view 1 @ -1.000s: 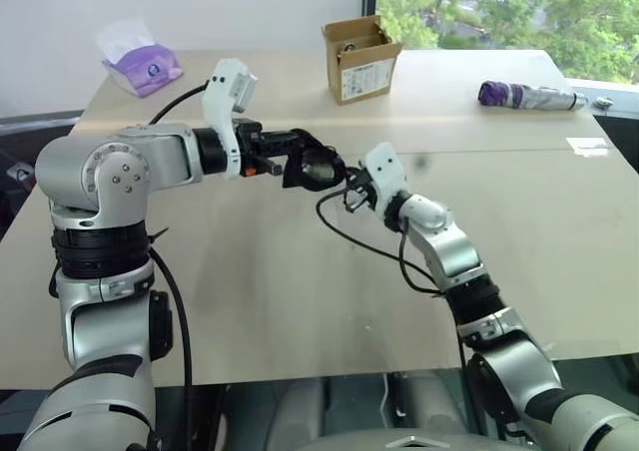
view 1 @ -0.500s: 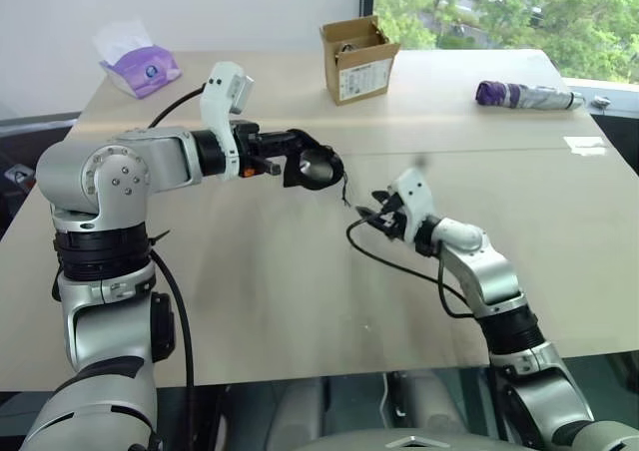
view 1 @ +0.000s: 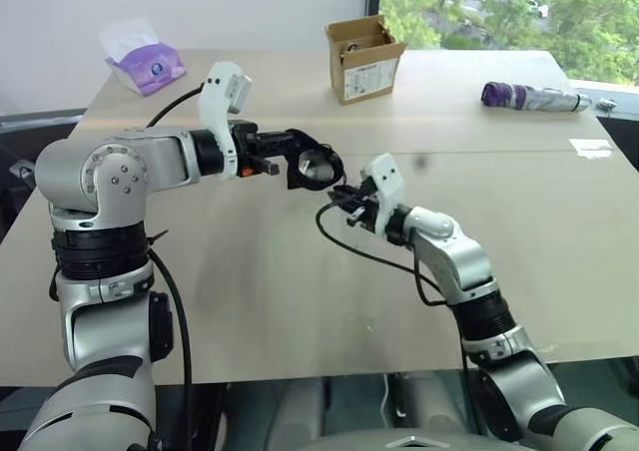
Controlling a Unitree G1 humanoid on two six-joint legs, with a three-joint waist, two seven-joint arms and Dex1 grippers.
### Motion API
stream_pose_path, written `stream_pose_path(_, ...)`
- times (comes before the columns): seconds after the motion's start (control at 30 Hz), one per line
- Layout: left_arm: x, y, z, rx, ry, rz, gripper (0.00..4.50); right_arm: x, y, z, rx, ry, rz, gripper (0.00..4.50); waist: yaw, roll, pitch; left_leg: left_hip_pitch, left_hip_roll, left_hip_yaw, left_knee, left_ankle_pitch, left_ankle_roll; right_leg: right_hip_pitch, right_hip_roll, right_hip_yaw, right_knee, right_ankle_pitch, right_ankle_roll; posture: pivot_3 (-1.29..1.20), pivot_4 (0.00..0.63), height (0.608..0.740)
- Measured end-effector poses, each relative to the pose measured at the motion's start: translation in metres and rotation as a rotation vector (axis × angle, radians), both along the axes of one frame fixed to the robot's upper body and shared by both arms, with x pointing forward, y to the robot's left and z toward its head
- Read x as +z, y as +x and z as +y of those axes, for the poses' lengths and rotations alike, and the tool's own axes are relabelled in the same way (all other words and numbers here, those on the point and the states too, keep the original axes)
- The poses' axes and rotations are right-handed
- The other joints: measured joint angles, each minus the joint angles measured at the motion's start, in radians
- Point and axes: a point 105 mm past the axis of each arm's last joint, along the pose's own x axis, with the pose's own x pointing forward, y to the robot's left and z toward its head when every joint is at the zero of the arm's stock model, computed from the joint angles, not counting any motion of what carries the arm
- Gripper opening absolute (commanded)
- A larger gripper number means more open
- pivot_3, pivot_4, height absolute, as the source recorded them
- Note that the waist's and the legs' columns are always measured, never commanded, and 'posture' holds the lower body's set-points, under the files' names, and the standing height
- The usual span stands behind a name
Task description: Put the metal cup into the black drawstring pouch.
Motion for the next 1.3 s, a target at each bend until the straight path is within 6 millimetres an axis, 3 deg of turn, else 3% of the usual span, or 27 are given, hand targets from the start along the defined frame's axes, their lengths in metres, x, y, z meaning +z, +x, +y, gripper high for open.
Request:
stream_pose_path(0.13, -0.001, -0.002, -0.001, -0.013, -0.001, -0.010, 0.00, -0.004, 0.005, -0.031, -0.070, -0.123, -0.058, 0.04, 0.001, 0.000, 0.000, 0.000, 0.000, 0.000, 0.000, 0.000, 0.000, 0.000, 0.000, 0.000, 0.000, 0.000, 0.000, 0.00, 0.150, 0.740)
stream_pose_path(0.17, -0.006, -0.005, -0.001, -0.033, -0.007, -0.007, 0.28, -0.002, 0.009, -0.054, -0.122, -0.222, -0.113, 0.00, 0.001, 0.000, 0.000, 0.000, 0.000, 0.000, 0.000, 0.000, 0.000, 0.000, 0.000, 0.000, 0.000, 0.000, 0.000, 0.00, 0.150, 0.740)
stream_pose_path(0.2, -0.007, -0.005, -0.002, -0.038, -0.009, -0.006, 0.57, -0.001, 0.010, -0.057, -0.131, -0.235, -0.123, 0.00, 0.000, 0.001, 0.000, 0.000, 0.000, 0.001, 0.000, 0.000, 0.000, 0.000, 0.000, 0.001, 0.000, 0.000, 0.000, 0.00, 0.150, 0.740)
stream_pose_path(0.27, -0.019, -0.019, -0.005, -0.129, 0.008, 0.010, 1.10, 0.012, 0.015, -0.090, -0.214, -0.385, -0.228, 0.00, -0.003, 0.001, 0.001, 0.000, 0.000, 0.002, -0.001, 0.000, 0.000, -0.001, 0.000, 0.001, 0.000, 0.000, 0.000, 0.00, 0.150, 0.740)
stream_pose_path(0.33, -0.024, -0.034, -0.014, -0.245, 0.018, -0.009, 2.06, 0.034, 0.016, -0.117, -0.287, -0.463, -0.303, 0.00, -0.003, 0.001, 0.001, -0.001, 0.001, 0.002, -0.001, 0.000, 0.000, -0.002, 0.000, 0.002, 0.000, 0.000, 0.000, 0.00, 0.150, 0.740)
stream_pose_path(0.4, -0.023, -0.042, -0.027, -0.339, 0.039, -0.054, 2.86, 0.063, 0.014, -0.123, -0.317, -0.450, -0.370, 0.00, -0.003, 0.001, 0.001, -0.001, 0.001, 0.002, -0.001, -0.001, 0.002, -0.002, 0.001, 0.002, 0.000, 0.000, 0.000, 0.00, 0.150, 0.740)
stream_pose_path(0.5, -0.021, -0.045, -0.053, -0.465, 0.086, -0.154, 2.86, 0.099, -0.001, -0.108, -0.272, -0.419, -0.472, 0.00, 0.002, 0.000, 0.000, 0.000, 0.001, 0.002, -0.001, -0.002, 0.004, -0.001, 0.001, 0.001, 0.000, 0.000, 0.000, 0.00, 0.150, 0.740)
stream_pose_path(0.53, -0.021, -0.043, -0.060, -0.481, 0.097, -0.181, 2.86, 0.102, -0.004, -0.106, -0.264, -0.414, -0.479, 0.00, 0.005, 0.000, 0.000, 0.000, 0.001, 0.001, 0.000, -0.002, 0.004, 0.000, 0.000, 0.000, 0.000, 0.000, 0.000, 0.00, 0.150, 0.740)
stream_pose_path(0.73, -0.022, -0.010, -0.103, -0.490, 0.108, -0.321, 2.86, 0.110, -0.015, -0.097, -0.227, -0.429, -0.468, 0.00, 0.017, 0.000, 0.000, -0.001, 0.000, 0.001, 0.005, -0.003, 0.006, 0.002, 0.000, 0.000, -0.001, 0.000, 0.000, 0.00, 0.150, 0.740)
stream_pose_path(1.0, -0.020, 0.002, -0.126, -0.525, 0.079, -0.380, 2.86, 0.117, -0.020, -0.095, -0.233, -0.435, -0.469, 0.00, 0.002, 0.000, 0.001, -0.002, 0.000, 0.001, 0.004, -0.003, 0.006, 0.001, 0.000, 0.000, -0.001, 0.000, 0.000, 0.00, 0.150, 0.740)
stream_pose_path(1.1, -0.024, 0.004, -0.133, -0.539, 0.066, -0.378, 2.03, 0.117, -0.021, -0.094, -0.237, -0.437, -0.467, 0.00, 0.002, 0.001, 0.001, -0.002, 0.000, 0.001, 0.005, -0.003, 0.006, 0.001, 0.000, 0.000, 0.000, 0.000, 0.000, 0.00, 0.150, 0.740)
stream_pose_path(1.23, -0.033, 0.003, -0.139, -0.569, 0.053, -0.345, 0.22, 0.118, -0.023, -0.094, -0.239, -0.436, -0.466, 0.00, 0.002, 0.001, 0.001, -0.002, 0.000, 0.001, 0.005, -0.003, 0.006, 0.001, 0.000, 0.000, 0.000, 0.000, 0.000, 0.00, 0.150, 0.740)
stream_pose_path(1.3, -0.037, 0.003, -0.141, -0.580, 0.062, -0.332, 0.12, 0.118, -0.023, -0.094, -0.243, -0.437, -0.463, 0.00, 0.002, 0.001, 0.001, -0.002, 0.000, 0.001, 0.005, -0.003, 0.006, 0.001, 0.000, 0.000, 0.000, 0.000, 0.000, 0.00, 0.150, 0.740)
